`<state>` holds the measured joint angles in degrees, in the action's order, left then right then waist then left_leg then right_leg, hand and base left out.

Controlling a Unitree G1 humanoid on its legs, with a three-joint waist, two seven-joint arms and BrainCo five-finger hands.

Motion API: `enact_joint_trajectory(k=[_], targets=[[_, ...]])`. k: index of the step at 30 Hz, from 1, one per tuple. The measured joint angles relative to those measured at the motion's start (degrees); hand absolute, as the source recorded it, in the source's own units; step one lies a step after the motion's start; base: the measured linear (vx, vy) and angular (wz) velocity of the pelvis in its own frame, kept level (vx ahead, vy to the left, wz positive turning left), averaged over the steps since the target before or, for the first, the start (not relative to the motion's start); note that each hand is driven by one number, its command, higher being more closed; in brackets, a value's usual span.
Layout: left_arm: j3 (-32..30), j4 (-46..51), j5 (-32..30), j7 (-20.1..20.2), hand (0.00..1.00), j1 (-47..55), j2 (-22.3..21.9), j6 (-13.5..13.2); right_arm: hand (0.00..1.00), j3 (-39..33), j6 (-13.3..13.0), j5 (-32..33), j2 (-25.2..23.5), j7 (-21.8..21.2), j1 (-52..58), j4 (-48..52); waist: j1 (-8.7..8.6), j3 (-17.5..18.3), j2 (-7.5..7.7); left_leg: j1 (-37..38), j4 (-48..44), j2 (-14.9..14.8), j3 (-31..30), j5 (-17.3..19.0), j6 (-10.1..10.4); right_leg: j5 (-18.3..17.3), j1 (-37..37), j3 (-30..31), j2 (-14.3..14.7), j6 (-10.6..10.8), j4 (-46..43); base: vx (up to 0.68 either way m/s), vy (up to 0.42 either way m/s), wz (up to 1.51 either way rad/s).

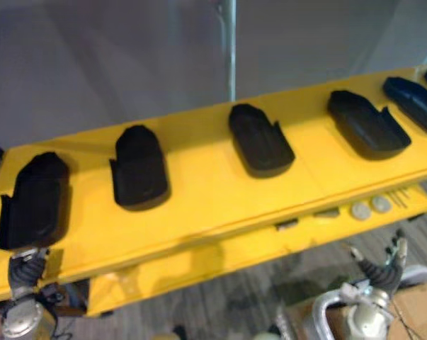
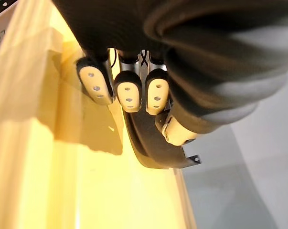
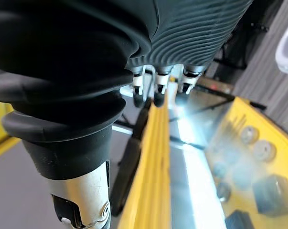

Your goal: Walk over and take plastic housings, then place them on the shelf

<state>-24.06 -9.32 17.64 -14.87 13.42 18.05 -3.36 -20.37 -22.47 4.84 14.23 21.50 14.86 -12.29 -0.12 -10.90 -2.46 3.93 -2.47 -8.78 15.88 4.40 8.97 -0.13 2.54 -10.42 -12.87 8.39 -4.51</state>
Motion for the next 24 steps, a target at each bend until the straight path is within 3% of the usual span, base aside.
enact_joint_trajectory(k=[5,9,24], targets=[[-0.05,-3.82,0.41,-1.79,1.0,-2.35,0.34,-1.19,0.0,-0.95,0.0,0.03,0.82,-0.44,-0.45,-0.12,-0.7,-0.39,-0.56,-0.04,-0.03,-0.02,0.53,-0.09,0.07,-0.06,-0.49,0.83,0.12,-0.02,-0.01,-0.01,-0.003,-0.06],[-0.47,-5.87,0.47,-2.98,1.0,-4.05,2.09,-1.77,0.0,-1.0,-0.01,0.01,1.13,-0.5,-0.53,-0.12,-0.79,-0.82,0.08,0.03,-0.12,-0.02,0.66,-0.09,0.08,-0.18,-0.55,1.01,0.15,-0.03,-0.1,0.0,0.0,0.0],[-3.33,-12.15,0.48,-7.52,1.0,-5.69,3.85,-3.25,0.0,-1.94,0.01,-0.07,1.2,-2.08,-1.18,-0.08,-0.86,-1.17,0.17,0.13,-0.89,-0.09,1.4,-0.02,0.14,-1.61,-1.59,1.85,0.01,0.71,-1.78,0.0,-0.005,-0.02]])
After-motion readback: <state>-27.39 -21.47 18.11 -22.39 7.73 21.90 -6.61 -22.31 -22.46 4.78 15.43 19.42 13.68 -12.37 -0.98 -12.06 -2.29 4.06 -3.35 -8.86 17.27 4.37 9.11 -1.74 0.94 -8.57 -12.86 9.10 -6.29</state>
